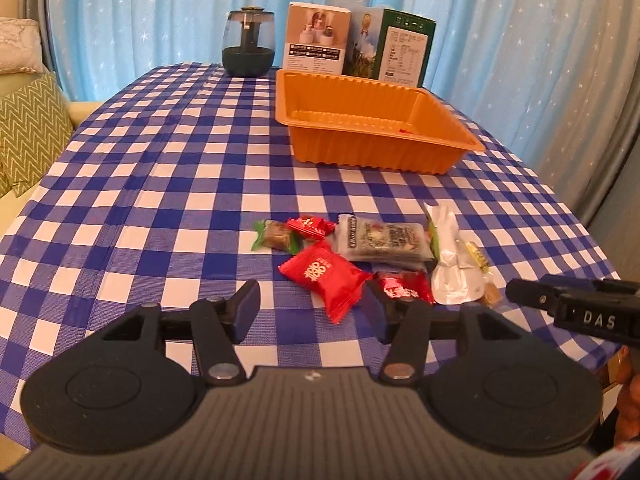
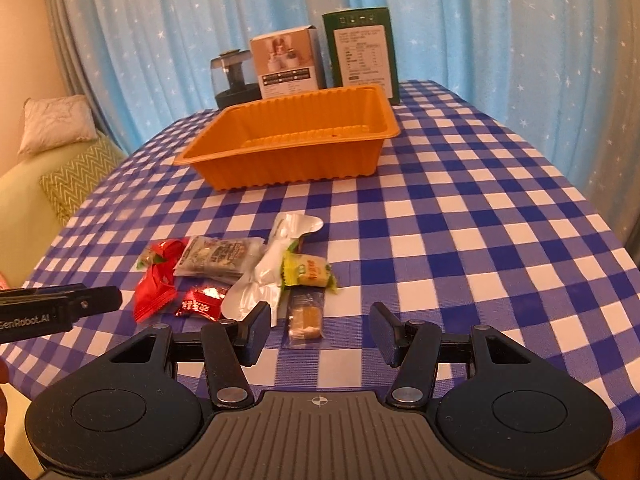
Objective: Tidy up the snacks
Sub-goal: 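Return both tools to the snack pile and grasp a clear-wrapped cake with the right tool, then grasp a red packet with the left tool while the right tool holds the cake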
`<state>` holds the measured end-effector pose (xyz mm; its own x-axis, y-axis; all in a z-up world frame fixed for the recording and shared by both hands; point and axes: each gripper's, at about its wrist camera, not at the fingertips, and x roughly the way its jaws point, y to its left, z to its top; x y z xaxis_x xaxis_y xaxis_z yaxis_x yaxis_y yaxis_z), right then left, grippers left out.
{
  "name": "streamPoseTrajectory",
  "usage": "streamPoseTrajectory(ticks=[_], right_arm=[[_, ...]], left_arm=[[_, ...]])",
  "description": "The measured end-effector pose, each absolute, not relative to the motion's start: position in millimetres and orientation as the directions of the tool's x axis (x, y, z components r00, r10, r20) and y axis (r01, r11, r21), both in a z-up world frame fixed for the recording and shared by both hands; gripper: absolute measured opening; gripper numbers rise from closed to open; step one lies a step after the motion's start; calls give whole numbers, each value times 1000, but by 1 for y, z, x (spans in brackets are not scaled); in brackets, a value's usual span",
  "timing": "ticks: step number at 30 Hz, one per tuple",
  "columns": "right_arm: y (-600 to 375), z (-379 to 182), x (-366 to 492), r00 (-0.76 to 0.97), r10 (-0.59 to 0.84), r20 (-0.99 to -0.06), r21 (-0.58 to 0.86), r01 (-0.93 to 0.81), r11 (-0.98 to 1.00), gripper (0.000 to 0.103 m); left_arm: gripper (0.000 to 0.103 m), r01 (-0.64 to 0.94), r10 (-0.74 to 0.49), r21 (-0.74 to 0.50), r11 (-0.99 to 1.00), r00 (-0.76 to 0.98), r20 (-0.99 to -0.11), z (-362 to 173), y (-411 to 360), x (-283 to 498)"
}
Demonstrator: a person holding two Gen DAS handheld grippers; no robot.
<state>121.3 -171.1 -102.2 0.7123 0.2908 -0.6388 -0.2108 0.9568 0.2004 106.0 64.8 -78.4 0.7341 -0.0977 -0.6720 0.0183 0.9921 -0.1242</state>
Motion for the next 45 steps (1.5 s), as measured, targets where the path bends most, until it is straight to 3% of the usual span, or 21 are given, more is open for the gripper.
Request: streamPoseTrajectory(ticks=[4,8,17,23,39,45], right_arm=[[-163,-109,124,709,280,-647,152,-241,959,54],[-159,-116,131,705,261,-660,130,-235,963,44],[-146,-125,142,697,244,-675,89,-251,964,36],[-141,-128,143,685,239,-688,71,-264,962,23],[-155,-118,138,714,198,-671,84,-192,978,22],[-155,-117,140,718,199,-667,97,-181,979,22]], left_arm=[[59,3,-98,-141,990,735,-671,-79,68,108],[59,1,-101,-146,989,730,-676,-81,67,111],[61,-20,-95,-158,987,724,-683,-84,68,114],[63,-23,-93,-158,987,722,-686,-86,67,116],[62,-88,-137,-278,956,707,-694,-95,68,148],[48,-105,-121,-255,961,669,-734,-107,66,164]])
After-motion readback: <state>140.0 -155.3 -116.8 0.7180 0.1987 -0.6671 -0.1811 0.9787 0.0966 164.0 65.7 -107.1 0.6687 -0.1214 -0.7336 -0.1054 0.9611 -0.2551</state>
